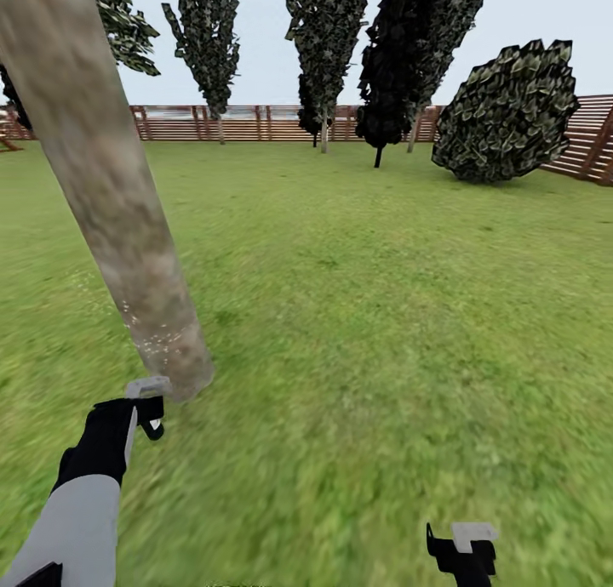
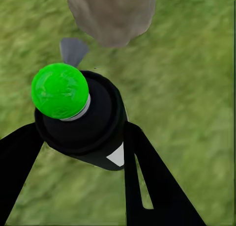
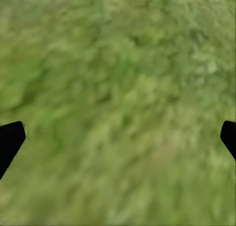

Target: In the garden, pick up the pesticide atomizer on the floor and spray pesticide onto both trees until each tree trunk is fully covered.

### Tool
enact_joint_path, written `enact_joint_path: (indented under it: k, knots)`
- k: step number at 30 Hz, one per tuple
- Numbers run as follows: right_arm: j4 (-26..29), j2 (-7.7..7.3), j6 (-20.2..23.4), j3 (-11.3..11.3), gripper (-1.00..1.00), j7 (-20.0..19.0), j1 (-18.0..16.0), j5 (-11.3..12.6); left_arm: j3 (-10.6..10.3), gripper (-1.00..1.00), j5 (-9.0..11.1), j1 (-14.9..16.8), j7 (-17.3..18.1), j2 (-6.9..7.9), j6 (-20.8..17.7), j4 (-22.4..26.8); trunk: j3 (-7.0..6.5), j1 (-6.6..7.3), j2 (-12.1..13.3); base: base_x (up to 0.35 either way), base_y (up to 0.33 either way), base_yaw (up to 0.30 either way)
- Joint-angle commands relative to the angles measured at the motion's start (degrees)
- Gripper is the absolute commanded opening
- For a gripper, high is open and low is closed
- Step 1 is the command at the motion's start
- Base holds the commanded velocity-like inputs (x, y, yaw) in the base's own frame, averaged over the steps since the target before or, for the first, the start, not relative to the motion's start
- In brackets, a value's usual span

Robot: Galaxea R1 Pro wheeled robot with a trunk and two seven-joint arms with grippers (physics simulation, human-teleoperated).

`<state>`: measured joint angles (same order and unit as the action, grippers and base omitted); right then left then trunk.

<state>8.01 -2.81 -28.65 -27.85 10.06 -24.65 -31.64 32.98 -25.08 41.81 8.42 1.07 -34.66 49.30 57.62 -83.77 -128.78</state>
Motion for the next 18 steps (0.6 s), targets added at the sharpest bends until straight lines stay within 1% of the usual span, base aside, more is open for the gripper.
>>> enact_joint_path:
  k: [1, 2, 4, 6, 7, 8, 10, 11, 12, 14, 15, 16, 18]
  knots:
    - [-0.1, -0.02, -0.2, -0.3, 1.0, 0.3, 0.0, -0.6, 0.2, -1.0, -0.9, 1.2, 0.5, -0.02, -0.6, 0.0, 0.06, 0.01, 0.0, -0.001, 0.0, 0.276]
    - [-0.1, -0.06, -0.2, -0.3, 1.0, 0.3, 0.0, -0.6, 0.1, -1.0, -1.0, 3.2, 0.5, 0.03, -2.4, -0.3, 0.06, 0.01, 0.0, 0.0, 0.0, 0.267]
    - [-0.1, -0.11, -0.2, -0.3, 1.0, 0.3, 0.0, -0.6, -0.4, -1.0, -1.1, 5.3, 0.4, 0.09, -4.5, -0.3, 0.06, 0.01, 0.0, 0.0, 0.0, 0.152]
    - [-0.1, -0.16, -0.2, -0.3, 1.0, 0.3, 0.0, -0.6, -2.3, -1.0, -1.2, 7.0, 0.5, 0.19, -5.7, -0.2, 0.06, 0.01, 0.0, 0.0, 0.0, 0.05]
    - [-0.1, -0.22, -0.2, -0.3, 1.0, 0.3, 0.0, -0.6, -4.0, -1.0, -1.1, 8.6, 0.4, 0.31, -6.8, -0.2, 0.06, 0.01, 0.0, 0.0, 0.0, 0.013]
    - [-0.1, -0.24, -0.2, -0.3, 1.0, 0.3, 0.0, -0.6, -4.5, -1.0, -1.1, 9.6, 0.4, 0.5, -7.5, -0.3, 0.06, 0.01, 0.0, 0.0, 0.0, 0.007]
    - [-0.1, -0.26, -0.2, -0.3, 1.0, 0.3, -0.1, -0.6, -4.9, -1.0, -1.0, 11.1, 0.4, 1.03, -8.6, -0.7, 0.06, 0.01, 0.0, 0.0, 0.0, 0.003]
    - [-0.1, -0.26, -0.2, -0.3, 1.0, 0.3, -0.1, -0.6, -5.0, -1.0, -0.9, 11.7, 0.5, 1.51, -8.9, -0.8, 0.06, 0.01, 0.0, 0.0, 0.0, 0.001]
    - [-0.1, -0.27, -0.2, -0.3, 1.0, 0.3, -0.1, -0.6, -5.0, -1.0, -0.8, 12.4, 0.6, 2.31, -9.4, -0.9, 0.06, 0.01, 0.0, 0.0, 0.0, 0.0]
    - [-0.1, -0.27, -0.2, -0.3, 1.0, 0.3, 0.0, -0.6, -5.0, -1.0, -0.7, 13.2, 0.7, 3.15, -10.2, -1.0, 0.06, 0.01, 0.0, 0.0, 0.0, 0.0]
    - [-0.1, -0.27, -0.2, -0.3, 1.0, 0.3, 0.0, -0.6, -5.0, -1.0, -0.6, 13.5, 0.7, 3.73, -10.9, -1.0, 0.06, 0.01, 0.0, 0.0, 0.0, 0.0]
    - [-0.1, -0.27, -0.2, -0.3, 1.0, 0.3, 0.0, -0.6, -5.1, -1.0, -0.5, 13.5, 0.8, 5.09, -11.6, -1.0, 0.06, 0.01, 0.0, 0.0, 0.0, 0.0]
    - [-0.1, -0.27, -0.2, -0.3, 1.0, 0.2, 0.0, -0.6, -5.1, -1.0, -0.5, 13.3, 0.8, 4.87, -11.7, -1.4, 0.06, 0.01, 0.0, 0.0, 0.0, 0.0]
